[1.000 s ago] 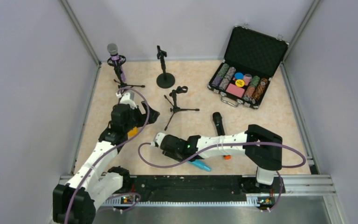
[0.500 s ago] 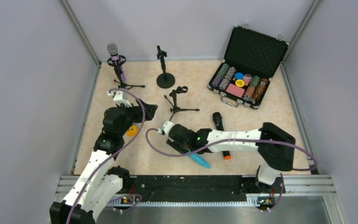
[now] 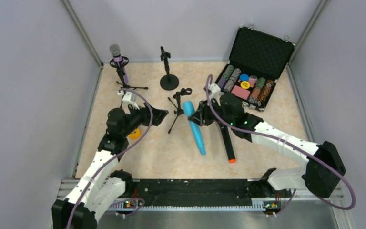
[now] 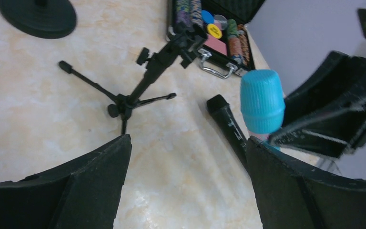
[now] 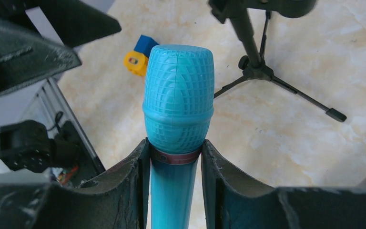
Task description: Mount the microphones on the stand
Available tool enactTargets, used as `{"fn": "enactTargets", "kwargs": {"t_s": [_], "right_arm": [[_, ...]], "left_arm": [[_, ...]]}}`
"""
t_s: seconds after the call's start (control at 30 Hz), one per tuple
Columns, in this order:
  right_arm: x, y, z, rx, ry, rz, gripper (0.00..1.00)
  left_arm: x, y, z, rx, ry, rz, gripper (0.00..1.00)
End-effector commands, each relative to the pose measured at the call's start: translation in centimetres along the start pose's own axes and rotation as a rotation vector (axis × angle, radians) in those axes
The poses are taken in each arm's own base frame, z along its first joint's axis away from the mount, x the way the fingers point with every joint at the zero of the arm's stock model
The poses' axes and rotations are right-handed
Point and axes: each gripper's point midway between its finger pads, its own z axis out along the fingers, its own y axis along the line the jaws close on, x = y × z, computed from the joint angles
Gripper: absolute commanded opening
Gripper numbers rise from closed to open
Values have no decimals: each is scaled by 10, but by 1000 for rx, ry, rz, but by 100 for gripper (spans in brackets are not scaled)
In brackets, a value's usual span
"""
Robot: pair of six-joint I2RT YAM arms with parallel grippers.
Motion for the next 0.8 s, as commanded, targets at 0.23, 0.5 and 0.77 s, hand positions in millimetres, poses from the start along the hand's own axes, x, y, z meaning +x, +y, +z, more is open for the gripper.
{"fn": "enactTargets", "kwargs": {"t_s": [0.23, 0.5, 0.77], "right_arm": [[-58, -17, -37, -130, -265, 401, 0], [-63, -22, -40, -130, -278, 447, 0], [-68, -23, -46, -120, -310, 461, 0]], "left_arm": [[25, -120, 26, 500, 154, 31, 93], [70, -158, 50, 620, 309, -12, 92], [99, -164, 66, 615, 414, -53, 72]]}}
